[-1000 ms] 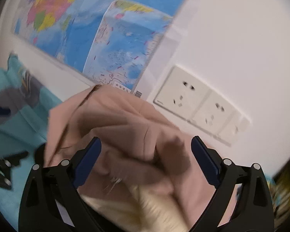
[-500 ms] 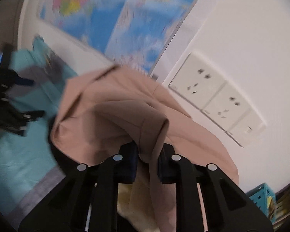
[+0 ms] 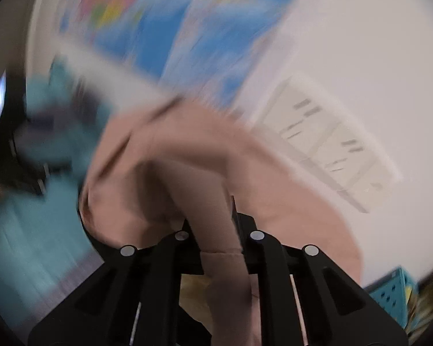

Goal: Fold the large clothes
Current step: 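Grasp the pink jacket on the pile with the right gripper and lift it, then grasp the pink jacket with the left gripper while the right gripper holds it up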

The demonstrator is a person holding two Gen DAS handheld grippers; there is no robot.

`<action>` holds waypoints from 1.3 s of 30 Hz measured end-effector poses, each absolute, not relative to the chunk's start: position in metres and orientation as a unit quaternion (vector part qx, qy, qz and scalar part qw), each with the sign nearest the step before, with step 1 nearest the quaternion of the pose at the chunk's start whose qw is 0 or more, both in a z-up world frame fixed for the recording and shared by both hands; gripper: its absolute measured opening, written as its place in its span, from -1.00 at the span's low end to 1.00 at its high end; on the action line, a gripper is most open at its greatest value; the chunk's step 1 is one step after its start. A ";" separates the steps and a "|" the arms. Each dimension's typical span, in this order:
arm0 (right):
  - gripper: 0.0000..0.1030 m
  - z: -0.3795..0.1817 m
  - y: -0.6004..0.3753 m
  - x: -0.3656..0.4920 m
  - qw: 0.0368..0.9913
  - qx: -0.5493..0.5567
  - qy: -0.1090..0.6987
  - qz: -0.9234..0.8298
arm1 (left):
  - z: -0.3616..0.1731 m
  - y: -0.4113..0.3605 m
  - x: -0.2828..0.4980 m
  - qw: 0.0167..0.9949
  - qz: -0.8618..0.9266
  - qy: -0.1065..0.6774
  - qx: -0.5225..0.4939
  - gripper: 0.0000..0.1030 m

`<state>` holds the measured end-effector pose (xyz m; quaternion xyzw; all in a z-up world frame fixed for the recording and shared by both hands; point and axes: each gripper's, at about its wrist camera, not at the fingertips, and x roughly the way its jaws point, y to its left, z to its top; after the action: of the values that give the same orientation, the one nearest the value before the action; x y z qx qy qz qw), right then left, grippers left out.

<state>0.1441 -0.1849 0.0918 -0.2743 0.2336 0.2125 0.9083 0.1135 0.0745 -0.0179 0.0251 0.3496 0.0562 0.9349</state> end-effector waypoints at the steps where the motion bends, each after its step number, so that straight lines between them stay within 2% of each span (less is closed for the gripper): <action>1: -0.82 0.118 -0.199 0.133 0.925 -0.243 0.209 0.205 | -0.016 0.076 0.114 0.936 0.055 0.347 0.026 0.87; 6: -0.83 0.227 -0.263 0.087 0.970 -0.138 0.119 0.163 | 0.006 0.074 0.120 0.952 0.024 0.304 0.025 0.87; 11: -0.83 0.285 -0.296 0.057 0.982 -0.095 0.082 0.143 | 0.039 0.042 0.121 0.969 -0.065 0.235 0.049 0.87; 18: -0.83 0.311 -0.320 0.025 0.984 -0.079 0.059 0.148 | 0.063 -0.033 0.104 0.957 -0.229 0.137 0.116 0.87; 21: -0.83 0.325 -0.327 0.010 0.985 -0.062 0.043 0.156 | 0.071 -0.055 0.100 0.957 -0.248 0.082 0.128 0.87; 30: -0.83 0.333 -0.334 -0.012 0.983 -0.061 0.035 0.169 | 0.080 -0.104 0.124 0.894 -0.438 0.073 0.064 0.84; 31: -0.83 0.331 -0.338 -0.014 0.984 -0.055 0.038 0.166 | 0.079 -0.108 0.127 0.883 -0.459 0.075 0.054 0.74; 32: -0.83 0.329 -0.341 -0.014 0.984 -0.053 0.041 0.164 | 0.078 -0.112 0.126 0.874 -0.479 0.070 0.037 0.26; 33: -0.83 0.327 -0.343 -0.015 0.985 -0.052 0.042 0.161 | 0.078 -0.116 0.126 0.875 -0.478 0.074 0.032 -0.47; 34: -0.83 0.325 -0.348 -0.017 0.985 -0.046 0.044 0.158 | 0.079 -0.119 0.126 0.875 -0.476 0.081 0.027 -0.83; 35: -0.83 0.324 -0.353 -0.019 0.986 -0.039 0.046 0.156 | 0.082 -0.121 0.128 0.873 -0.478 0.097 0.011 -0.91; 39: -0.83 0.329 -0.373 -0.047 0.989 -0.016 0.033 0.145 | 0.106 -0.104 0.113 0.877 -0.473 0.084 -0.017 -0.92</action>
<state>-0.0473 -0.3729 0.3287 -0.0164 0.0327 0.1452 0.9887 0.1126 -0.1045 0.1063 -0.0166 0.0843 -0.4727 0.8770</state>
